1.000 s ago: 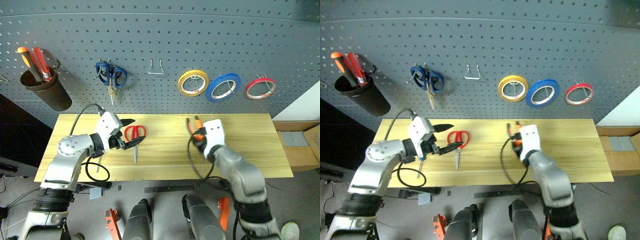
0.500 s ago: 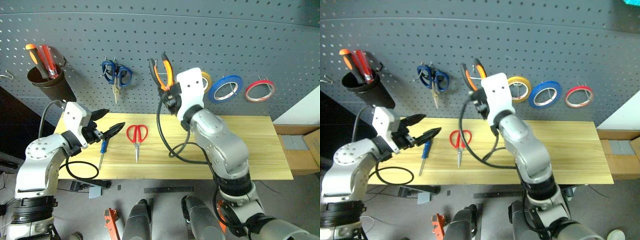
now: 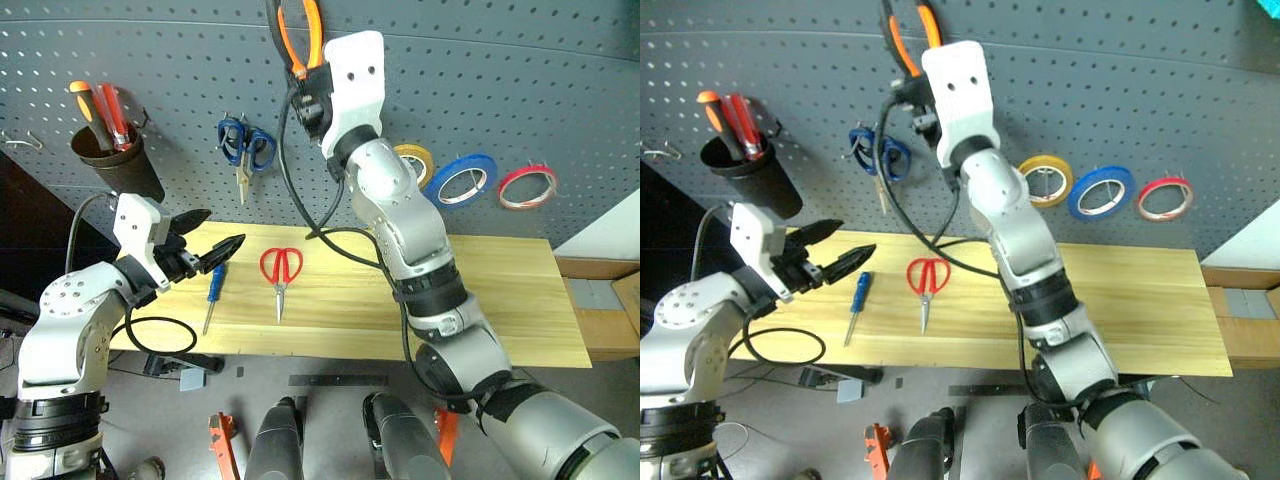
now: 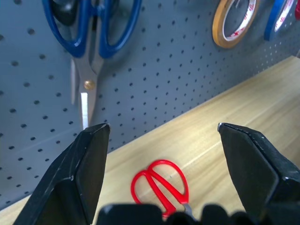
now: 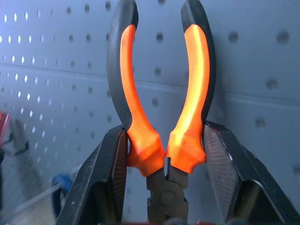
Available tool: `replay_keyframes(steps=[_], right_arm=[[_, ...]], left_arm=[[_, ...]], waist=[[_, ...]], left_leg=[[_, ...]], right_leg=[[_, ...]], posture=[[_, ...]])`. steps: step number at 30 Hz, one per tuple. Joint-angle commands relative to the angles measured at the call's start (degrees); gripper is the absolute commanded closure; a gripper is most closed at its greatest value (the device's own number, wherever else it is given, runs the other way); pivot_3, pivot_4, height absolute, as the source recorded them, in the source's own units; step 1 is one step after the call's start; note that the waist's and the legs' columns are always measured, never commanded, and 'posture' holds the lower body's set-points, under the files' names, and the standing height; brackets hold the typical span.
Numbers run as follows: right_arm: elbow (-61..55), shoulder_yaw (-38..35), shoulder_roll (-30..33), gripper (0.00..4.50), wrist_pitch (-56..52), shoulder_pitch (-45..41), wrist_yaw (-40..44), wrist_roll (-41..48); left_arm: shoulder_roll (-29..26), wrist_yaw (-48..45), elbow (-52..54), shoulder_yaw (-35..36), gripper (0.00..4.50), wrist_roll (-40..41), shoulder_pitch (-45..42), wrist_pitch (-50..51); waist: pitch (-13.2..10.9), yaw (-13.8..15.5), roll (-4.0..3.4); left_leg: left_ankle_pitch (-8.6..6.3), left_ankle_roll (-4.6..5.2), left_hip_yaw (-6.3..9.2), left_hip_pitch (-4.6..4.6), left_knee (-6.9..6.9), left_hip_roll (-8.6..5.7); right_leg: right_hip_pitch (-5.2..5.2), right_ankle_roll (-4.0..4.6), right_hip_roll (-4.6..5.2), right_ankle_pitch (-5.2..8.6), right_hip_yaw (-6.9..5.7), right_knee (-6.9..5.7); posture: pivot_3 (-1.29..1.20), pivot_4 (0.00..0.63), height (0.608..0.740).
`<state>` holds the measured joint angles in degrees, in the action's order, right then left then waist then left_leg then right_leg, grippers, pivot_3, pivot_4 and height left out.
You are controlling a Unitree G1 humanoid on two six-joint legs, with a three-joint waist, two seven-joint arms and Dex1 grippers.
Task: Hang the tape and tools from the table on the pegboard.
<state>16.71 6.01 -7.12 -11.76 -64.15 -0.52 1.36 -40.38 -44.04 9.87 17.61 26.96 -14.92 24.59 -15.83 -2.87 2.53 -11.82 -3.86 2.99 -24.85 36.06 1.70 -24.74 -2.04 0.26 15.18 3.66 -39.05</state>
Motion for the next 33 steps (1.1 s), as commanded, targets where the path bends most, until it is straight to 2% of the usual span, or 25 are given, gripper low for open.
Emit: replay_keyframes(steps=[1, 8, 16, 20, 27, 31, 33], right_arm=[[5.99, -1.53, 0.58, 2.63, 9.64, -3.44, -1.21, -1.54], [18.48, -1.02, 1.34, 2.63, 22.29, -3.31, -3.11, -4.78], [25.81, 0.45, 3.06, 2.63, 33.49, 0.26, -5.63, -10.12], [27.66, 0.57, 3.17, 2.63, 34.21, 1.22, -6.87, -11.44], [27.85, -0.46, 2.21, 2.64, 28.56, 3.33, -6.59, -10.63], [25.69, -0.05, 1.55, 1.25, 25.24, 5.23, -6.18, -10.82], [24.21, 0.21, 1.51, 0.71, 23.59, 6.01, -6.08, -11.15]], left_arm=[[0.17, 0.54, 2.90, -0.77, 0.52, 0.90, -2.17, -0.12], [0.81, 0.43, 1.65, -3.07, 0.52, 0.39, -5.02, -0.73], [1.55, 0.32, 0.66, -4.42, 0.52, -0.27, -6.04, -1.68], [1.85, 0.39, 0.54, -4.92, 0.52, -0.51, -6.17, -2.05], [1.89, 0.44, -0.09, -5.50, 0.52, -1.00, -6.09, -2.96], [2.05, 0.40, -0.55, -6.31, 0.52, -1.78, -6.16, -3.50], [2.12, 0.29, -0.66, -6.56, 0.52, -2.10, -6.12, -3.69]], waist=[[0.00, 0.24, 0.01], [0.04, 0.45, 0.02], [0.04, 0.95, 0.03], [0.04, 0.96, 0.03], [0.05, 0.97, 0.03], [0.06, 1.02, 0.03], [0.06, 1.01, 0.03]], left_leg=[[0.00, 0.00, -0.01, 0.00, 0.00, -0.01], [0.04, -0.05, 0.00, 0.01, 0.02, 0.01], [0.07, -0.10, 0.00, 0.01, 0.02, 0.00], [0.16, -0.27, 0.01, 0.01, 0.02, 0.01], [0.16, -0.24, 0.02, 0.02, 0.04, 0.00], [0.16, -0.23, 0.05, 0.07, 0.06, 0.00], [0.16, -0.23, 0.04, 0.07, 0.07, 0.00]], right_leg=[[0.00, 0.00, 0.01, 0.00, 0.00, 0.00], [0.00, 0.06, -0.01, -0.04, -0.02, -0.07], [0.00, 0.08, -0.01, -0.05, -0.02, -0.07], [0.00, 0.09, -0.01, -0.05, -0.03, -0.08], [0.00, 0.10, -0.01, -0.06, -0.03, -0.16], [0.00, 0.10, -0.02, -0.06, -0.04, -0.30], [0.00, 0.10, -0.03, -0.06, -0.03, -0.32]], posture=[[0.06, 0.179, 0.740], [0.06, 0.182, 0.740], [0.06, 0.186, 0.740], [0.06, 0.188, 0.740], [0.05, 0.192, 0.740], [0.05, 0.195, 0.740], [0.04, 0.196, 0.740]])
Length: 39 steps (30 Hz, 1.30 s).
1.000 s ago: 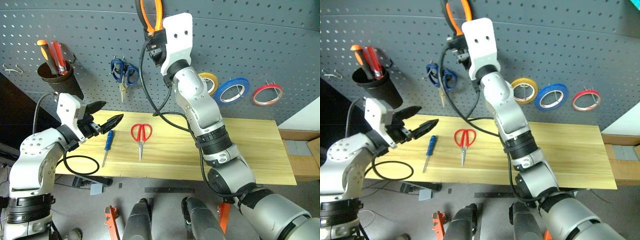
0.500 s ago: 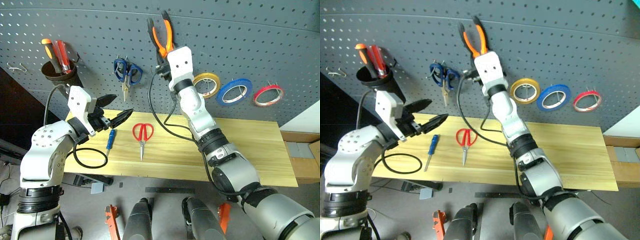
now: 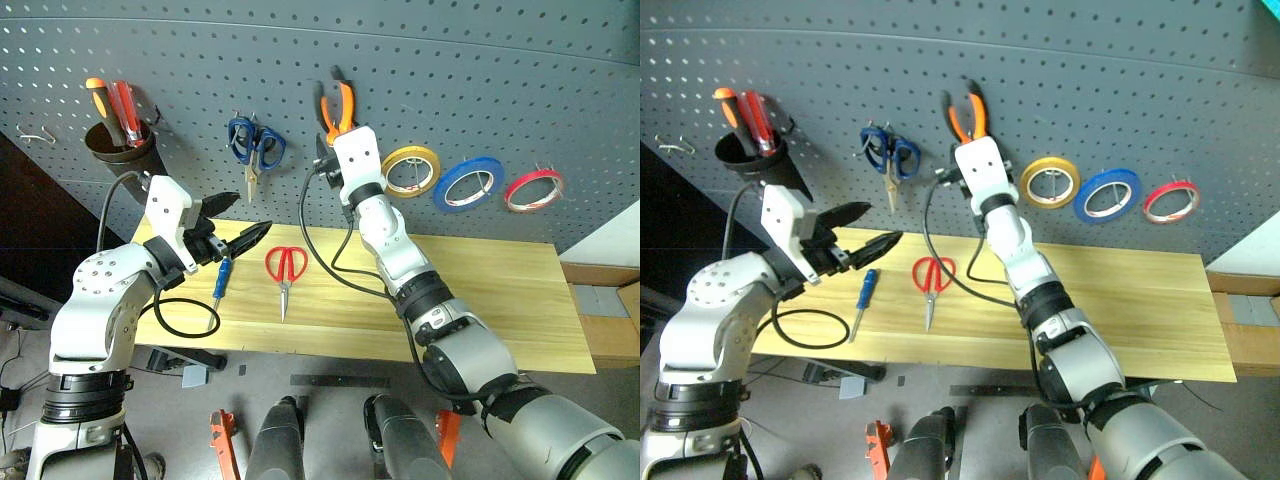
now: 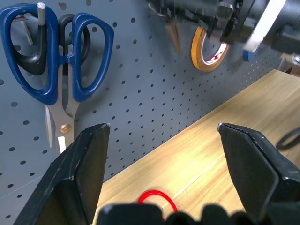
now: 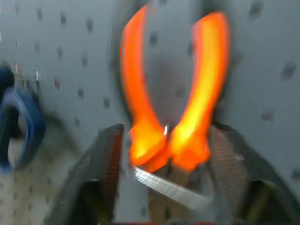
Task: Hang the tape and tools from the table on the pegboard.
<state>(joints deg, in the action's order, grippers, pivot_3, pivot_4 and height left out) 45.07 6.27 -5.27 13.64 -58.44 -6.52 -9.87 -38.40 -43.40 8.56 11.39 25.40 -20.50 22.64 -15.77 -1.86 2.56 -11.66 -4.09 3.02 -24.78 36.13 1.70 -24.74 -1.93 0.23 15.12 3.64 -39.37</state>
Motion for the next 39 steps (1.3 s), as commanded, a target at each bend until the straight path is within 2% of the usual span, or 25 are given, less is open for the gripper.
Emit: replay_keyframes(steps=[1, 2, 7, 13, 16, 22, 26, 29, 33, 39], right_arm=[[-4.82, 0.02, -0.36, 0.35, -2.55, 0.59, -0.04, -0.03], [-5.90, 0.19, -0.27, 0.05, -3.61, 1.02, -0.06, -0.33], [-22.73, 2.59, 0.63, 0.05, -16.62, 8.16, 5.17, -0.76], [-43.57, 7.36, 3.17, 0.05, -39.38, 17.39, 18.91, 3.22], [-52.04, 7.50, 4.89, 0.00, -50.08, 20.55, 23.71, 6.68], [-64.70, 10.44, 10.20, 0.00, -68.17, 23.97, 34.81, 16.42], [-68.38, 13.24, 14.25, 0.00, -71.73, 25.65, 37.11, 18.57], [-69.33, 13.84, 14.65, 0.00, -72.87, 25.76, 36.61, 19.52], [-69.88, 14.08, 14.47, 0.00, -73.65, 25.99, 35.67, 20.11], [-70.66, 14.10, 15.17, 0.00, -74.33, 26.26, 34.61, 21.00]], left_arm=[[0.20, -0.34, 0.65, -0.36, 0.52, -0.55, -0.51, -1.78], [0.25, -0.34, 0.61, -0.50, 0.52, -0.57, -0.49, -1.74], [1.15, 0.47, 0.73, -1.54, 0.52, -1.23, -0.02, -1.75], [1.22, 3.21, 0.71, -4.08, 0.52, -4.31, 2.67, 1.51], [2.27, 6.57, 1.19, -5.91, 0.03, -5.58, 4.66, 6.45], [8.34, 18.55, 0.93, -10.56, 0.03, -10.15, 5.63, 20.67], [14.07, 25.83, -1.57, -12.96, 0.03, -13.13, 4.54, 27.25], [18.13, 30.83, -5.81, -12.49, 0.03, -14.92, 2.21, 31.34], [21.68, 34.89, -11.94, -10.49, 0.03, -16.00, -0.92, 30.89], [23.37, 36.41, -22.62, -9.76, 0.03, -17.48, -6.42, 27.38]], waist=[[0.00, 0.00, 0.00], [0.00, -0.02, 0.00], [0.02, 0.04, -0.01], [0.02, -0.08, -0.02], [0.02, -0.05, -0.02], [0.02, -0.07, -0.02], [0.02, -0.11, -0.03], [0.02, -0.13, -0.03], [0.02, -0.17, -0.03], [0.02, -0.38, -0.02]], left_leg=[[0.00, 0.00, 0.00, 0.00, 0.01, 0.00], [0.00, 0.00, 0.00, 0.00, 0.01, 0.00], [0.00, 0.00, 0.03, 0.00, 0.02, 0.00], [-0.01, 0.02, 0.02, 0.01, 0.06, 0.02], [0.00, 0.03, 0.06, 0.03, 0.10, 0.02], [-0.02, 0.05, 0.18, 0.01, 0.43, 0.00], [-0.03, 0.07, 0.30, 0.04, 0.72, -0.04], [-0.01, 0.08, 0.35, 0.13, 0.84, -0.04], [0.03, 0.12, 0.38, 0.19, 0.86, -0.01], [0.02, 0.11, 0.37, 0.20, 0.84, -0.04]], right_leg=[[0.00, 0.00, 0.00, 0.00, 0.00, -0.02], [0.00, 0.00, 0.00, 0.00, 0.00, -0.03], [-0.01, 0.00, -0.01, 0.00, -0.01, -0.04], [0.00, 0.00, -0.05, 0.00, 0.02, -0.10], [0.00, 0.00, -0.07, 0.01, 0.00, -0.17], [0.10, -0.02, -0.09, 0.02, -0.06, -0.31], [0.26, -0.03, -0.11, 0.03, -0.12, -0.47], [0.39, -0.04, -0.12, 0.03, -0.16, -0.50], [0.43, -0.05, -0.18, 0.03, -0.16, -0.55], [0.45, -0.04, -0.14, 0.03, -0.16, -0.51]], posture=[[0.04, 0.197, 0.740], [0.04, 0.198, 0.740], [0.03, 0.207, 0.740], [0.02, 0.215, 0.740], [0.01, 0.222, 0.740], [-0.01, 0.228, 0.740], [-0.02, 0.232, 0.740], [-0.02, 0.233, 0.740], [-0.03, 0.236, 0.740], [-0.05, 0.242, 0.740]])
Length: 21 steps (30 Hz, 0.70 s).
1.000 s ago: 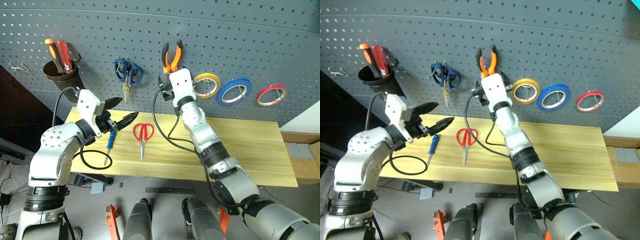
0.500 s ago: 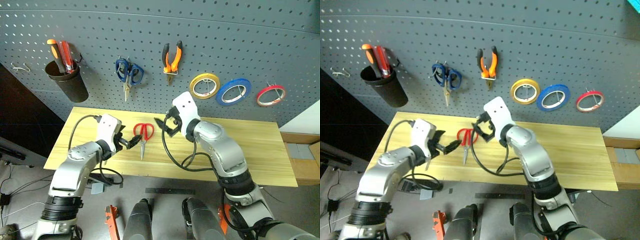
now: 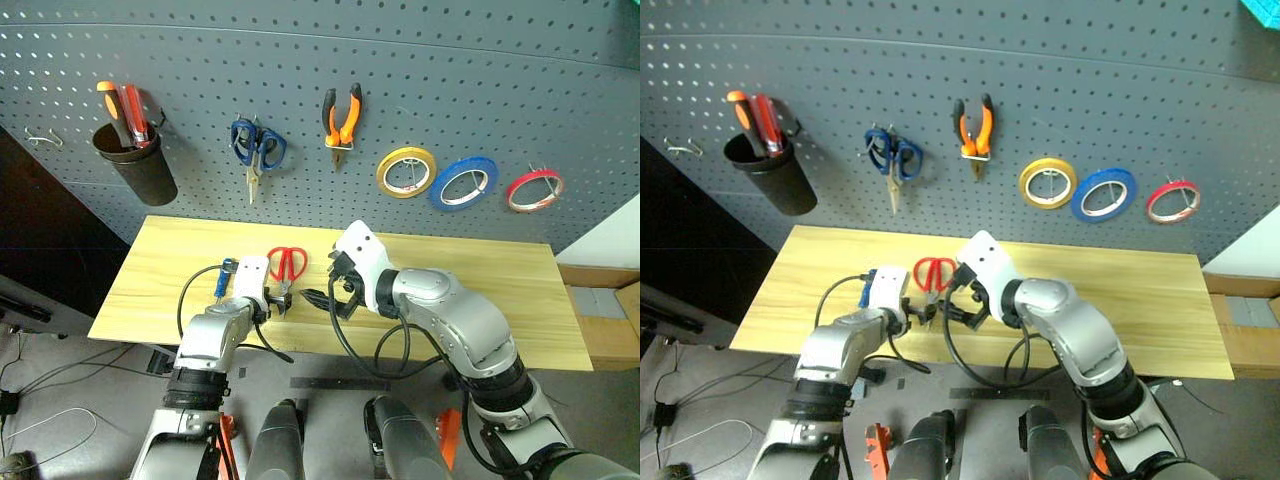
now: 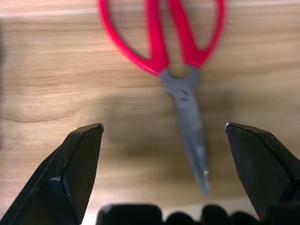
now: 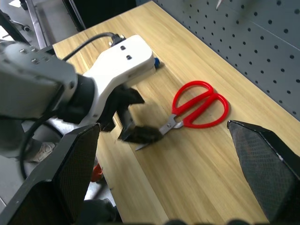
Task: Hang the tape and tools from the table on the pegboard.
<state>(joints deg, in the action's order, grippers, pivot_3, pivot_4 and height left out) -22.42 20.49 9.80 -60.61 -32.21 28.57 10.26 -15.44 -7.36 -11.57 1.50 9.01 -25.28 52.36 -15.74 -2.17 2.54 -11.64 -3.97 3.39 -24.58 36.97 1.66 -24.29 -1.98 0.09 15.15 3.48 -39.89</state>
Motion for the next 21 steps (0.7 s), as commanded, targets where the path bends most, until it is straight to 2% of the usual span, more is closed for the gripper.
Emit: replay_keyframes(steps=[1, 7, 10, 21], right_arm=[[-3.19, -0.14, 0.20, 0.00, -0.16, 0.06, -0.61, 1.01], [-3.22, -0.47, 1.66, 0.00, -0.52, 0.29, -0.17, 1.85], [-3.34, -0.83, 3.05, 0.00, -0.64, 0.34, 0.37, 2.49], [-3.30, -1.19, 4.80, 0.00, -0.51, 0.21, -0.30, 3.94]], left_arm=[[0.80, 0.45, -3.81, 0.30, 0.03, -1.08, -2.44, -2.40], [3.22, 2.10, -10.46, 1.40, 0.03, -1.54, -5.72, -3.50], [3.80, 1.90, -11.66, 1.39, 0.59, -1.74, -6.10, -4.07], [4.33, 1.98, -14.33, 2.17, 4.24, -2.02, -7.19, -6.15]], waist=[[0.00, -0.17, 0.00], [0.00, -0.31, 0.00], [0.00, -0.42, -0.01], [0.01, -1.12, -0.01]], left_leg=[[0.00, 0.00, 0.00, 0.00, -0.02, -0.01], [0.00, 0.00, 0.04, 0.00, -0.02, -0.04], [0.00, 0.00, 0.04, 0.02, -0.03, -0.04], [0.00, 0.00, 0.04, 0.06, -0.04, -0.04]], right_leg=[[0.00, 0.00, 0.01, 0.00, 0.00, 0.00], [0.06, -0.01, 0.04, 0.00, -0.05, 0.03], [0.08, -0.01, 0.04, 0.00, -0.06, 0.03], [0.12, -0.03, 0.04, 0.02, -0.04, 0.04]], posture=[[-0.05, 0.242, 0.740], [-0.06, 0.240, 0.740], [-0.06, 0.240, 0.740], [-0.07, 0.239, 0.740]])
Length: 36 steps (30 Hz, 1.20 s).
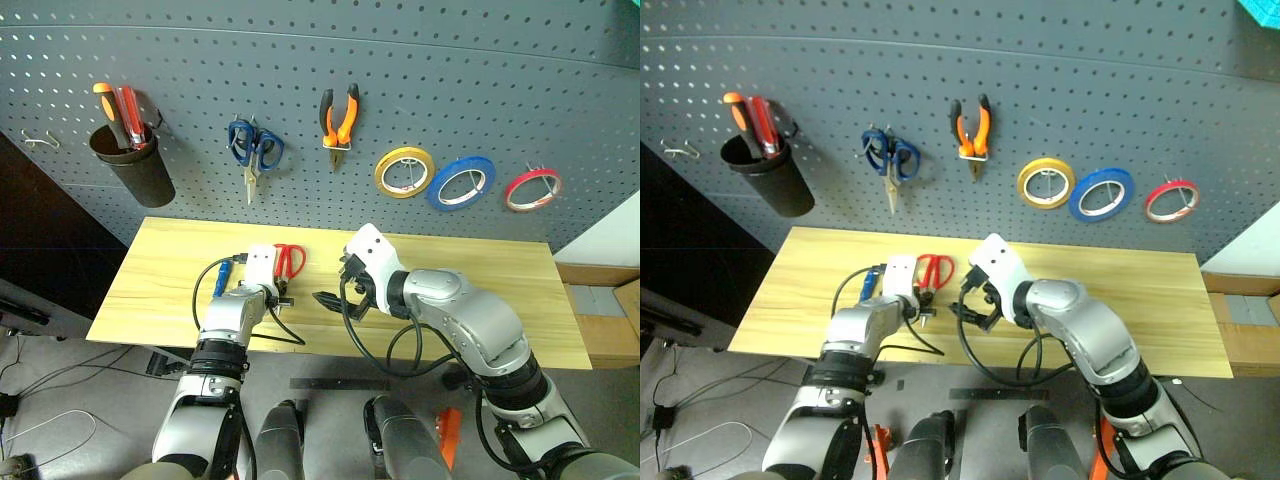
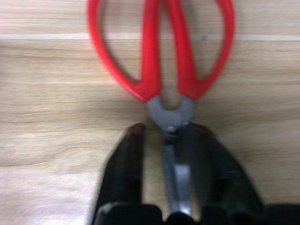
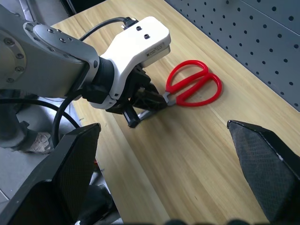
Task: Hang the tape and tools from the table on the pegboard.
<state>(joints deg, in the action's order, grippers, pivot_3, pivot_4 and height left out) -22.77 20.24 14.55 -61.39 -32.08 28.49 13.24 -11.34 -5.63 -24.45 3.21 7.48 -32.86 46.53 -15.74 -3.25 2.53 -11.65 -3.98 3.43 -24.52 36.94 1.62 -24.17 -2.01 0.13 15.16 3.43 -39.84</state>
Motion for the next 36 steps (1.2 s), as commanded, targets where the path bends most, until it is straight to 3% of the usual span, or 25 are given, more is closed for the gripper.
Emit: replay_keyframes(steps=[1, 6, 16, 24, 28, 36], right_arm=[[-2.99, -0.93, 0.10, 0.00, 0.24, 0.11, -0.29, 1.05], [-3.69, -1.07, 0.99, 0.00, 0.01, 0.33, -0.46, 1.63], [-11.72, -3.71, 7.22, 0.00, 0.69, 2.36, 1.58, 4.24], [-15.66, -6.22, 12.77, 0.00, 8.44, 4.41, 5.96, 5.76], [-15.24, -7.35, 14.15, 0.00, 10.19, 4.96, 7.21, 6.67], [-12.35, -8.51, 13.98, 0.00, 11.38, 2.81, 8.40, 8.36]], left_arm=[[0.23, 0.06, -1.49, 0.45, 4.24, -0.49, 0.47, -0.89], [-0.23, -1.90, 1.32, -0.30, 4.24, -0.30, 2.89, -3.55], [-3.52, -9.54, 29.40, 1.30, 4.24, 2.53, 25.48, -12.57], [-9.56, -13.56, 41.75, 2.49, 4.24, -2.68, 37.86, -36.74], [-11.56, -12.40, 45.64, 4.59, 4.24, -5.60, 40.70, -46.06], [-11.62, -10.70, 48.49, 7.36, 4.24, -5.84, 36.99, -50.68]], waist=[[0.00, -0.06, 0.00], [0.00, -0.08, 0.00], [-0.02, -0.57, -0.03], [-0.02, -0.11, -0.03], [-0.03, -0.06, -0.03], [-0.02, 0.01, -0.03]], left_leg=[[0.00, 0.00, 0.00, 0.00, 0.00, 0.00], [0.00, 0.00, -0.01, 0.01, -0.01, 0.00], [-0.02, -0.02, -0.08, -0.01, -0.48, 0.09], [-0.02, -0.02, -0.16, -0.02, -0.70, 0.08], [-0.03, -0.01, -0.25, -0.01, -0.78, 0.08], [-0.02, 0.00, -0.26, -0.01, -0.81, 0.08]], right_leg=[[0.00, 0.00, 0.00, 0.00, 0.00, 0.00], [0.00, -0.03, 0.00, 0.02, 0.01, 0.03], [-0.02, 0.01, 0.02, 0.00, 0.09, 0.55], [0.00, -0.01, 0.05, 0.01, 0.12, 0.91], [-0.02, -0.01, 0.07, 0.02, 0.18, 0.96], [-0.03, -0.08, 0.04, 0.06, 0.16, 0.96]], posture=[[-0.07, 0.239, 0.740], [-0.08, 0.243, 0.740], [-0.08, 0.249, 0.740], [-0.08, 0.248, 0.740], [-0.07, 0.246, 0.740], [-0.05, 0.233, 0.740]])
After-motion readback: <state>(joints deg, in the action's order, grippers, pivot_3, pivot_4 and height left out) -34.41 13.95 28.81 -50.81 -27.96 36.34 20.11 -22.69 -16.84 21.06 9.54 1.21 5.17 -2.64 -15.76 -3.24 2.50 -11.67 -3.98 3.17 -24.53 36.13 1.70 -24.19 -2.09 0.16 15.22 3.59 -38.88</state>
